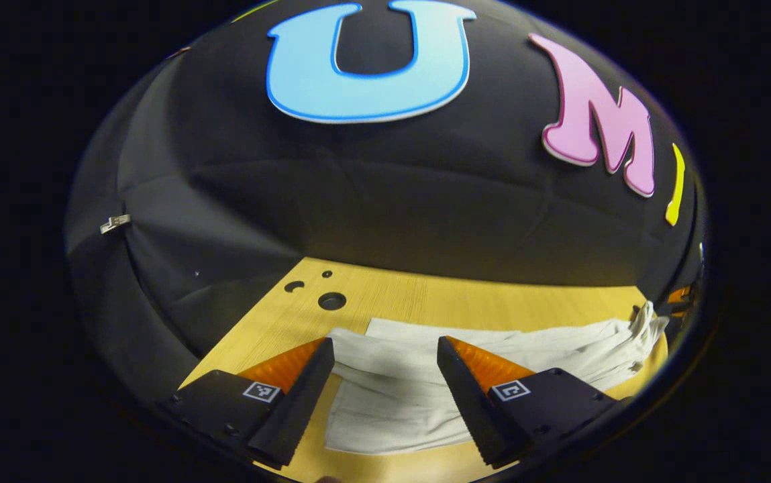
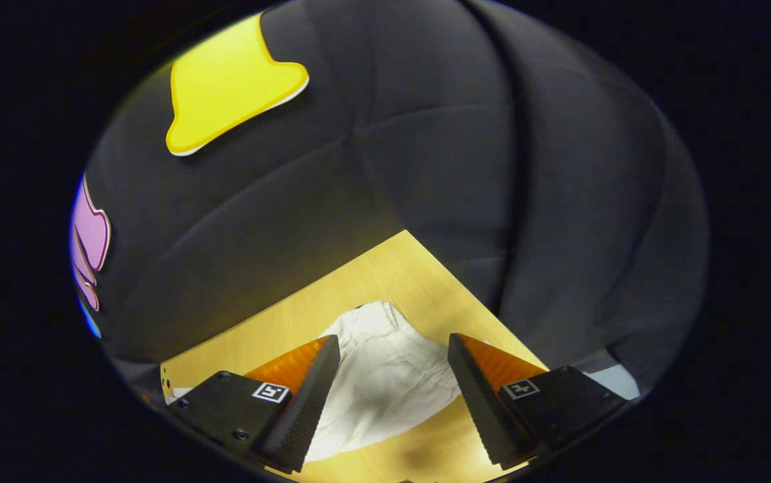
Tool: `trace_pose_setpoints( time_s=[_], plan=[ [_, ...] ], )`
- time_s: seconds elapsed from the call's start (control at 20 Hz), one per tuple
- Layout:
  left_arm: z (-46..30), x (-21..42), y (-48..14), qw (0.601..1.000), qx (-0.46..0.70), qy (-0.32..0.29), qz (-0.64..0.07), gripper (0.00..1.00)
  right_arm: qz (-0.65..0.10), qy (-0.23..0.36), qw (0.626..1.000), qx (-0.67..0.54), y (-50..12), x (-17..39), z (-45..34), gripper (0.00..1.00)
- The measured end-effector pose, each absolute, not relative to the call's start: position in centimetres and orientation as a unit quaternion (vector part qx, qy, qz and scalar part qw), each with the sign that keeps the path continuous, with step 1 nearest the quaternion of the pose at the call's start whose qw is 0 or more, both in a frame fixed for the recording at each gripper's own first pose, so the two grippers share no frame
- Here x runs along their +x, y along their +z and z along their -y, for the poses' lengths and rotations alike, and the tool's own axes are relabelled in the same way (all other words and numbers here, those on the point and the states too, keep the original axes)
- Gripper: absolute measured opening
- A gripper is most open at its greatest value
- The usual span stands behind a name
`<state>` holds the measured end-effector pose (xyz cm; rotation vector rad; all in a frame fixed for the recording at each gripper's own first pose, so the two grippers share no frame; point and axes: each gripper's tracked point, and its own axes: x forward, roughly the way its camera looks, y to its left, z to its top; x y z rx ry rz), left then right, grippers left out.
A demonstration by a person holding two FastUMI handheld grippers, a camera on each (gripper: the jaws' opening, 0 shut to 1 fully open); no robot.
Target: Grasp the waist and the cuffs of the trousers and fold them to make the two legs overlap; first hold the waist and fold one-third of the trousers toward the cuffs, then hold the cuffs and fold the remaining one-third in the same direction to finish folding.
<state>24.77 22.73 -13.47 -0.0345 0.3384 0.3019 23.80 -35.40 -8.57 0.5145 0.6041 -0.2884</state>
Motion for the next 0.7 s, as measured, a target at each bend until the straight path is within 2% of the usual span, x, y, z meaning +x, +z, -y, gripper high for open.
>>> trace_pose_setpoints(
  time_s=[0.2, 0.5, 0.7],
  plan=[
    [-19.5, 21.4, -11.4, 0.979, -0.012, 0.153, -0.137, 0.96, -0.279, -0.177, 0.911, 0.245, -9.3, 22.6, 36.2, 0.99],
    [-15.0, 16.3, -10.2, 0.979, 0.014, 0.146, -0.142, 0.96, -0.288, -0.226, 0.892, 0.265, -12.8, 21.7, 38.4, 0.98],
    [-12.0, 14.4, -9.7, 0.981, 0.032, 0.116, -0.149, 0.96, -0.290, -0.247, 0.885, 0.267, -14.1, 22.1, 38.9, 0.99]
  ],
)
